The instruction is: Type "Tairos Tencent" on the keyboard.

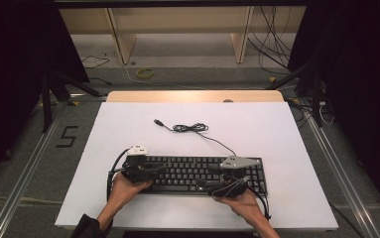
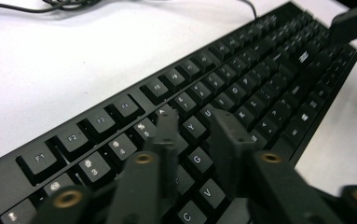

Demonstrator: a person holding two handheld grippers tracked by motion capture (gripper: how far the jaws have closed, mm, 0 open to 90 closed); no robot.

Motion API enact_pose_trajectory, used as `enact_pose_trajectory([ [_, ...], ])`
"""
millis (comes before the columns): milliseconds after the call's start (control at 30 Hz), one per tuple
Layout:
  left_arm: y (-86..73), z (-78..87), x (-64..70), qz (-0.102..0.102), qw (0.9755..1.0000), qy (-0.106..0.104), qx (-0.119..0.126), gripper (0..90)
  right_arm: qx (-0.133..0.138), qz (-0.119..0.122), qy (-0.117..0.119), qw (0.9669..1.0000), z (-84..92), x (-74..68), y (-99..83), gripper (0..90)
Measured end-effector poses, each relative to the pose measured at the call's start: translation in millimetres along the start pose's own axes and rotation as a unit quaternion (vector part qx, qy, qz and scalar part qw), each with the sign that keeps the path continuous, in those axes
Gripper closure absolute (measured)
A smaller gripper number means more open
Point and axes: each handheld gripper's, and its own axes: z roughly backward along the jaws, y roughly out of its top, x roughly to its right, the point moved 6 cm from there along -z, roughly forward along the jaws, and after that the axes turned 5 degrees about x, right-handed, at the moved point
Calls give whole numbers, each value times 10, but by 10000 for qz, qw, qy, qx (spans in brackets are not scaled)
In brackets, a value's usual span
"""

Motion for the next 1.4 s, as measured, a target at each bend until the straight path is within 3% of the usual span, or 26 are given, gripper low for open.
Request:
enact_pose_trajectory([
  [300,-1,-88,11,-240,9995,67,-186,890,12,-14,-37,10000,40,10,-31,363],
  [967,-56,-220,-59,-190,9986,192,-454,893,46,-34,-45,10000,102,0,-61,349],
  [1333,-38,-203,-39,-131,9990,210,-374,888,60,-61,-81,9999,134,13,-76,349],
  [1400,-17,-185,-36,-104,9992,201,-326,854,64,-67,-97,9999,138,21,-77,349],
])
